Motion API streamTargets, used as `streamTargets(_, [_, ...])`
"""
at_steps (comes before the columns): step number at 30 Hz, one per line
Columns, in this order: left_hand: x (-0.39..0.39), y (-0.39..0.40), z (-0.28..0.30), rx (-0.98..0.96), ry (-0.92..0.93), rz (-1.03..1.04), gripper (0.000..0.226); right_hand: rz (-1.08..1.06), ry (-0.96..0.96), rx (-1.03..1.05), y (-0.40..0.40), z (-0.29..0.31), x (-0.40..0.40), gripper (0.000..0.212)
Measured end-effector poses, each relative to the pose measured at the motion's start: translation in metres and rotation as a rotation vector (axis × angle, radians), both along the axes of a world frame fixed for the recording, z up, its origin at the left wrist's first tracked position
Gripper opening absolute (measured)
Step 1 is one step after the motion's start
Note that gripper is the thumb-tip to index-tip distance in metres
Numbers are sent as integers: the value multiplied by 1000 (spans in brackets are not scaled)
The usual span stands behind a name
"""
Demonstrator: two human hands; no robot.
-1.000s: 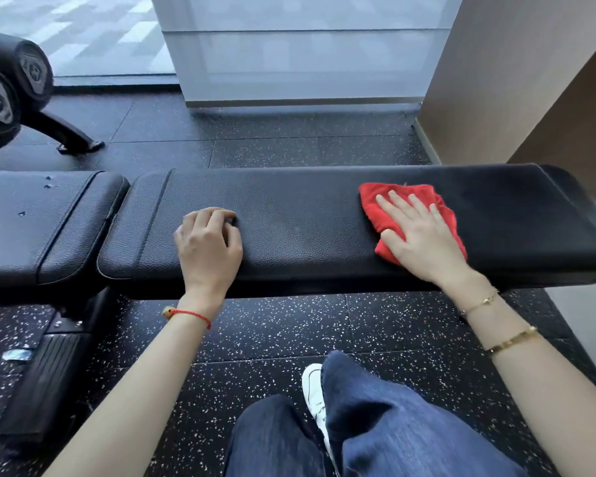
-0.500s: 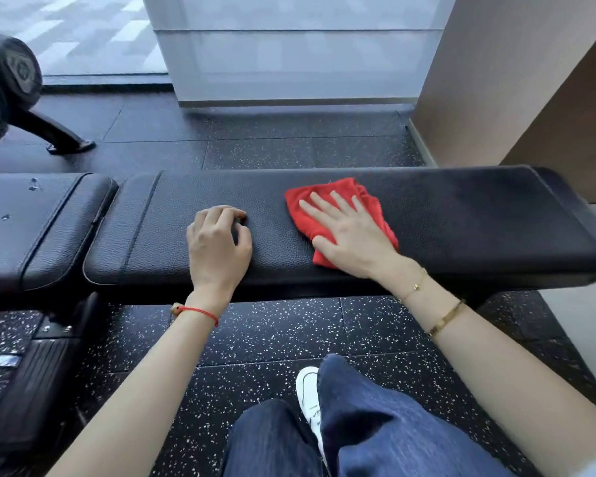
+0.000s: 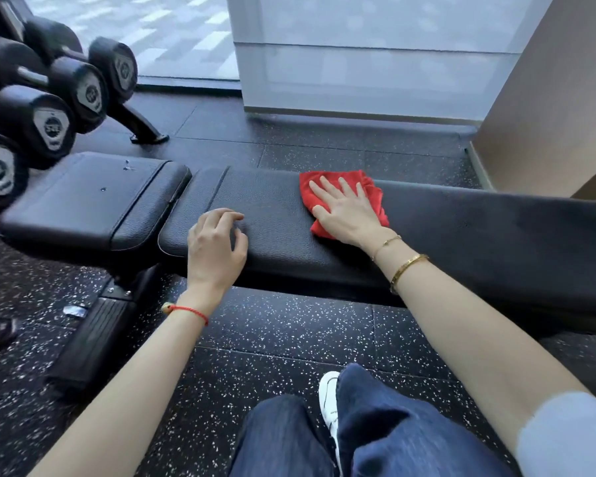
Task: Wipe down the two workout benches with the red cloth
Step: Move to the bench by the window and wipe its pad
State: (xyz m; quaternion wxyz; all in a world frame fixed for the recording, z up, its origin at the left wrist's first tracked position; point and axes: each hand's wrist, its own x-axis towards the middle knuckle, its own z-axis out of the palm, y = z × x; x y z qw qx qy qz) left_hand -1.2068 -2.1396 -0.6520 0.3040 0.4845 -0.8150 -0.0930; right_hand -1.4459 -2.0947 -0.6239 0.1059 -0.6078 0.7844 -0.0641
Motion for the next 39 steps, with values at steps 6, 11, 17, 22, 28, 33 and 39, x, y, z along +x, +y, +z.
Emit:
streamTargets(6, [9,-2,-2,-3,-67,-9,31,243,10,-100,37,-9,34,57])
streamTargets(11, [10,-2,-6,10,-98,-17,32,154,28,-114,53,-10,27,59])
streamTargets(17, [9,-5,-11,16,-102,-32,33,121,51,-89,49,-11,28,66])
streamTargets(22, [6,-3,-11,26,-119,-32,33,86,17,-86,44,-12,30,57])
streamTargets(28, [12,-7,-11,24,-77,-60,32,76,-45,-53,-14,-4,47,55])
streamTargets(33, [21,-16,-7,9,-67,-101,31,224,-87,-63,-79,0,86,52])
streamTargets(39, [62,-42,16,-3,19,134,24,519,-153,-134,-105,1,113,49])
